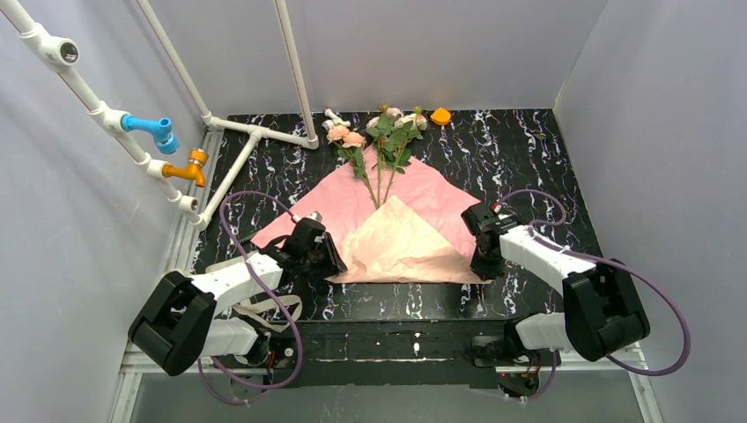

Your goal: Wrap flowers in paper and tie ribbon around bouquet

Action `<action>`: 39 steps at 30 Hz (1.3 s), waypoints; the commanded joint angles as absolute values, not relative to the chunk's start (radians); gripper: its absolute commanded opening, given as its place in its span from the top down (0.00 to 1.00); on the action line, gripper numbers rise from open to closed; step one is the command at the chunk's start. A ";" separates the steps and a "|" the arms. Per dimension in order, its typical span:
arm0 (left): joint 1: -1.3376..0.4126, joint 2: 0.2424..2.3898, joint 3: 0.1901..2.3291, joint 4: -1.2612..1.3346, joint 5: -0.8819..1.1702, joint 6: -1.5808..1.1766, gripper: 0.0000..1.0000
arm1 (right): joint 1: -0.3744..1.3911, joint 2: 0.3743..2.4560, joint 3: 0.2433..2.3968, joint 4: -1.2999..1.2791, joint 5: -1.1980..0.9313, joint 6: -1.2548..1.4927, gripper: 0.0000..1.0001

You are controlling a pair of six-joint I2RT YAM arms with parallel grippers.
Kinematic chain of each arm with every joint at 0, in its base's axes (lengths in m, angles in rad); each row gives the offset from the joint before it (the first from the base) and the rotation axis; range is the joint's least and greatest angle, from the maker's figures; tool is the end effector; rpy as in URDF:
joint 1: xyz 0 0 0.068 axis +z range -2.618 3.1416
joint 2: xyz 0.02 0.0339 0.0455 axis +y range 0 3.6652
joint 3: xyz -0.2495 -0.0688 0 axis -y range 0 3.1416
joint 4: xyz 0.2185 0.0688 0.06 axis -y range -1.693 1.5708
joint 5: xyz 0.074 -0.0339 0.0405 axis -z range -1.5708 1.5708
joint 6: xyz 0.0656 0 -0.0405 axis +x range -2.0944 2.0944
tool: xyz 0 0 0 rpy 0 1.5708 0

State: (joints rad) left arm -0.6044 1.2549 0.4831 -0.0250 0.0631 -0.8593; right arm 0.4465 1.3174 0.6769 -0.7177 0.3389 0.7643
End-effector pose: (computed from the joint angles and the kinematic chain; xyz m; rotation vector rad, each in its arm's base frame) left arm 0.1938 -0.1389 0.1415 -0.2865 2.4895 -0.7412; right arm 0.1873 0.0655 0.1398 0.4878 2.7246 -0.2213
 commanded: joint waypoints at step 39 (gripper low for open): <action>-0.449 1.059 0.437 -0.532 -0.284 -0.928 0.70 | 0.746 1.732 0.749 -0.108 -0.135 0.584 0.99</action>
State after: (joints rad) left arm -0.5320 1.0904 0.4835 -0.3676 -0.1864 -0.9257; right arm 0.7681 1.6627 0.7887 -0.0265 -0.3012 0.6331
